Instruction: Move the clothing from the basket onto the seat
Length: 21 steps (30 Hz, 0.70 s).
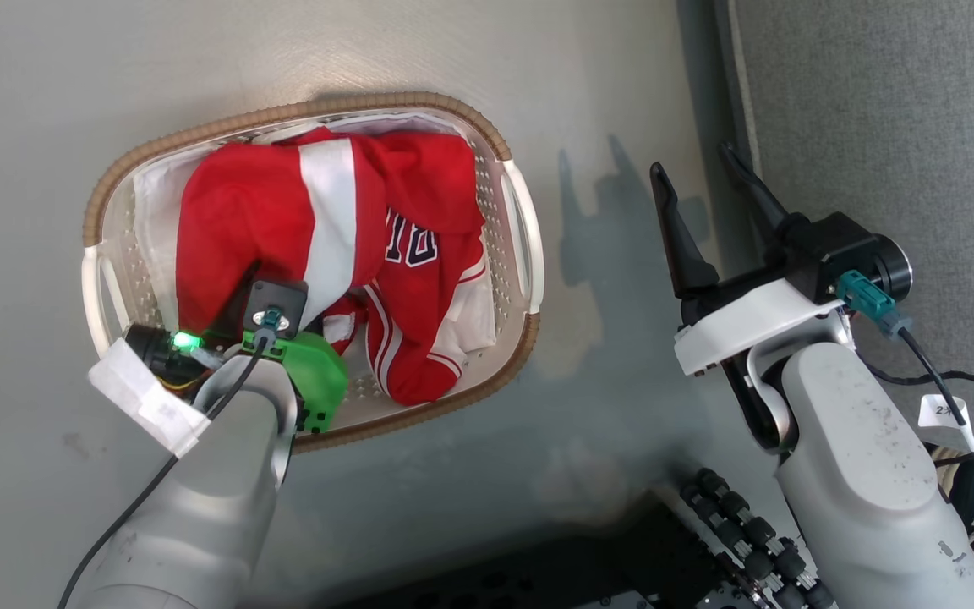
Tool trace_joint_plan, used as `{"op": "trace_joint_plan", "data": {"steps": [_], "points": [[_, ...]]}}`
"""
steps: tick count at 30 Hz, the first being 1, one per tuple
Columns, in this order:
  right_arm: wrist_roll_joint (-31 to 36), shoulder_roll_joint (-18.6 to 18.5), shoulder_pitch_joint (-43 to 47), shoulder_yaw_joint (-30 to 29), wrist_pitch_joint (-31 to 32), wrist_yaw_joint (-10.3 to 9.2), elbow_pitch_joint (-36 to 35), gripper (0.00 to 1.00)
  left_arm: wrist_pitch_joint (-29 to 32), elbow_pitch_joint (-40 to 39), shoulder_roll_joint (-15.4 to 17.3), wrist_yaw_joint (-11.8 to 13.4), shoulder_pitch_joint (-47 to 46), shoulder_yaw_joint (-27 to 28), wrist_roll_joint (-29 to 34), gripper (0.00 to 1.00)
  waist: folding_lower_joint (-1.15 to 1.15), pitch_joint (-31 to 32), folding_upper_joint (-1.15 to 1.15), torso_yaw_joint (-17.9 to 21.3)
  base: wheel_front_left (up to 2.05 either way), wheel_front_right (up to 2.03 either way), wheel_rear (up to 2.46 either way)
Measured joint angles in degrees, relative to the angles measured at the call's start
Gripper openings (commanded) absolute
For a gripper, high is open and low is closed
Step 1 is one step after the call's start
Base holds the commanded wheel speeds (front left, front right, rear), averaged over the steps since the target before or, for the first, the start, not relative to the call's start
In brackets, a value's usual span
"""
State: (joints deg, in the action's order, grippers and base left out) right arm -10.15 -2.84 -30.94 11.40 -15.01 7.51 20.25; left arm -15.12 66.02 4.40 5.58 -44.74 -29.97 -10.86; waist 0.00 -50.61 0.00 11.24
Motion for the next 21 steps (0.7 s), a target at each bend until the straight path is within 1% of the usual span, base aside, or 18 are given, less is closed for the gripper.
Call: {"op": "trace_joint_plan", "data": {"steps": [1,2,6,11,16,21], "points": [[-0.09,0.0,0.0,0.14,0.01,0.0,0.1,1.0,0.0,0.71,0.03,-0.42,-0.01,0.04,-0.2,0.04,0.0,0.08,0.0,-0.02,0.0,0.0,0.0],[-0.16,0.0,0.0,0.24,0.01,0.0,0.24,1.0,0.0,1.18,0.04,-0.8,-0.01,0.13,-0.24,0.0,0.0,0.23,0.0,-0.04,0.0,0.0,0.0],[-0.49,0.0,0.01,0.41,0.01,0.0,0.91,1.0,0.0,1.13,0.01,-1.6,0.12,0.49,-0.85,0.0,0.0,1.29,0.0,-0.2,0.0,0.0,0.0],[-0.38,0.01,0.43,0.29,0.01,0.0,2.02,1.0,0.0,-3.08,0.02,-2.1,3.38,0.92,-1.13,0.0,0.0,3.77,0.0,-0.55,0.0,0.0,0.0],[0.96,0.03,2.32,0.2,0.01,0.0,3.83,1.0,0.0,-6.12,-0.1,-2.72,7.56,0.93,-0.67,0.0,0.0,7.59,0.0,-1.56,0.0,0.0,0.0],[1.1,0.08,4.55,0.13,0.0,0.0,4.68,1.0,0.0,-9.85,-0.27,-2.83,12.11,2.09,-0.68,0.0,0.0,12.18,0.0,-2.97,0.0,0.0,0.0]]}}
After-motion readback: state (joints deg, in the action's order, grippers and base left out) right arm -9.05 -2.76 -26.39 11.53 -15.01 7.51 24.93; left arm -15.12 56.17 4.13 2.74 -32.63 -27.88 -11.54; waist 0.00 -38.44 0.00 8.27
